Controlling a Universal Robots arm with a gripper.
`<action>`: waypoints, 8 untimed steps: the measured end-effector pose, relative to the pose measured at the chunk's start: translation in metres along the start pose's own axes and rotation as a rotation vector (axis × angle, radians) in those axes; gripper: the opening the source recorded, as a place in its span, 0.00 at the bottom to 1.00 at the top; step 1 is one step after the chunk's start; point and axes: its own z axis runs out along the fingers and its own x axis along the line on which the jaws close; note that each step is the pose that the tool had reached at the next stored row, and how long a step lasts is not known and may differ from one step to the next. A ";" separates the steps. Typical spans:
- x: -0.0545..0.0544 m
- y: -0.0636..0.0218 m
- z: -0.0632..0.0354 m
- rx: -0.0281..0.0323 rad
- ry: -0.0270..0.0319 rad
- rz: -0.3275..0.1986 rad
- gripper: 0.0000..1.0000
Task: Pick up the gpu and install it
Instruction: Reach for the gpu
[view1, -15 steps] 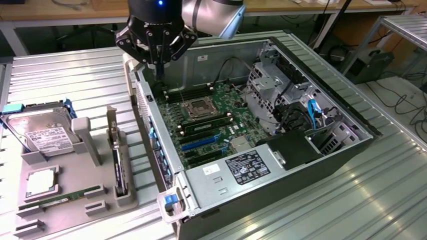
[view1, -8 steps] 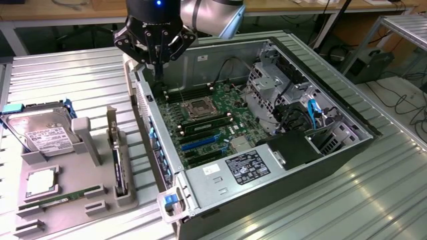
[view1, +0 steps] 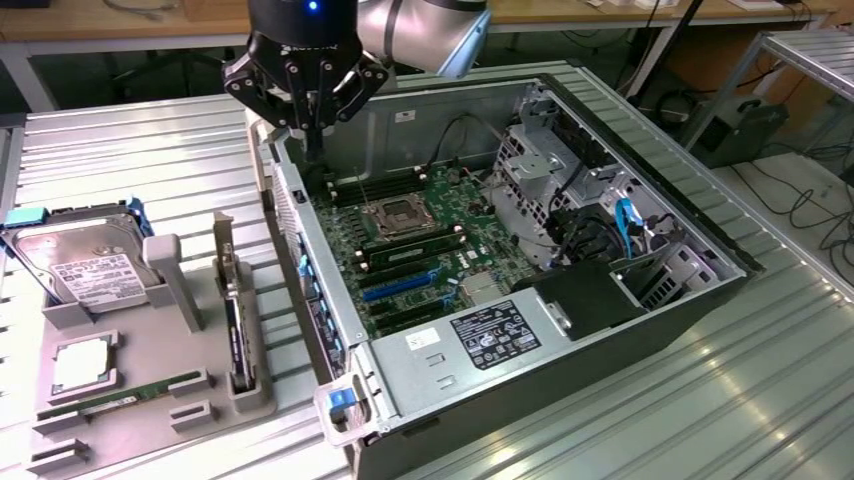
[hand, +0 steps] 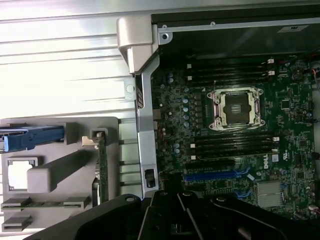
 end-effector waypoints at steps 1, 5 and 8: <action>0.000 0.0000 0.0000 0.0000 0.0000 0.000 0.11; 0.001 -0.0001 0.0000 0.0000 0.0000 0.000 0.11; 0.002 -0.0002 0.0000 0.0000 -0.0001 0.000 0.11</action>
